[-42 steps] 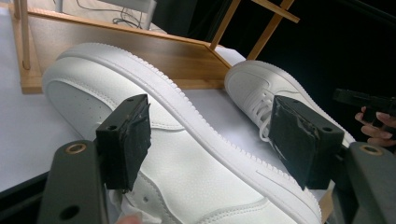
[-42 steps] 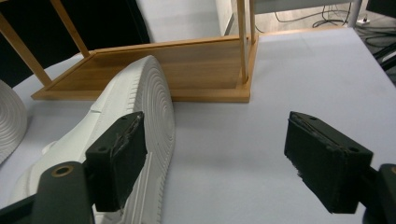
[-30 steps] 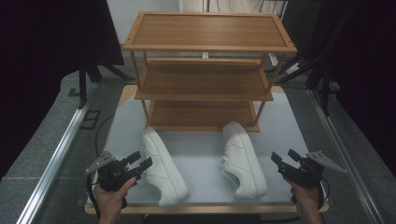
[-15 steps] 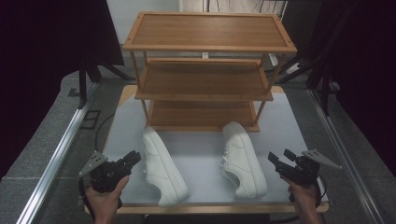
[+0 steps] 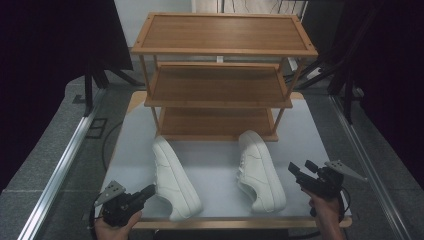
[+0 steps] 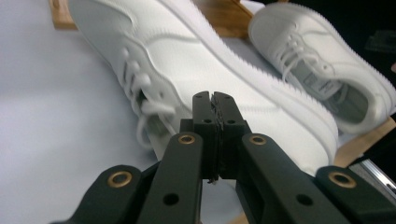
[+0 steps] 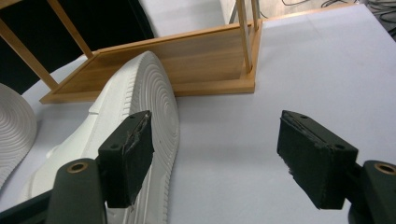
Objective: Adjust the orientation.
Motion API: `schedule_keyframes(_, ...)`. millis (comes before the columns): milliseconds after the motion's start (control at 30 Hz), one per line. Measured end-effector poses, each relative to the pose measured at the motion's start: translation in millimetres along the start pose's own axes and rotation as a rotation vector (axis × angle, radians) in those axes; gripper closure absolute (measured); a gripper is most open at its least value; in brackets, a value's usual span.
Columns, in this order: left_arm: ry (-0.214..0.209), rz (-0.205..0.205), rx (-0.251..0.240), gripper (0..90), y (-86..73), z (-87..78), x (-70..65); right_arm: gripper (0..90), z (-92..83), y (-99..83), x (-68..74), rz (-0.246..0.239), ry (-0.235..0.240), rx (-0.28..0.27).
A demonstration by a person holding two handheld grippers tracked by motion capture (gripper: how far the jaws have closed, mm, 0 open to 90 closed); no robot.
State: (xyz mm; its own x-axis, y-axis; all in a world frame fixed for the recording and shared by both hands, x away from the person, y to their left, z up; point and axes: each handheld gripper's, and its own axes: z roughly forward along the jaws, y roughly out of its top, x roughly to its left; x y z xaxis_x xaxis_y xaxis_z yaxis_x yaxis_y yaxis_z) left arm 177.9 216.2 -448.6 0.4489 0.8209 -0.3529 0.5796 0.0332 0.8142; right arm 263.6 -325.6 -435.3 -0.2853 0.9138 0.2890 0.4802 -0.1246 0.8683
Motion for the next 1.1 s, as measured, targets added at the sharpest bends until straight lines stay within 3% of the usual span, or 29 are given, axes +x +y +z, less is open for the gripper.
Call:
schedule_keyframes(433,-0.068,0.004,0.117,88.8,-28.4,22.4,-17.4,27.3,3.4,-3.5,0.2,0.001,-0.011,0.023)
schedule_keyframes(533,-0.068,0.006,0.115,88.9,-24.9,25.1,-17.9,27.3,3.4,-3.8,-0.3,0.004,-0.011,0.023)
schedule_keyframes(633,-0.071,0.035,0.132,88.9,-17.4,29.5,-20.3,27.4,2.8,-3.6,-0.4,0.007,-0.012,0.019)
schedule_keyframes(1100,-0.095,0.055,0.114,88.8,-3.4,43.1,-27.4,27.8,3.6,-4.2,2.8,-0.008,-0.016,0.020)
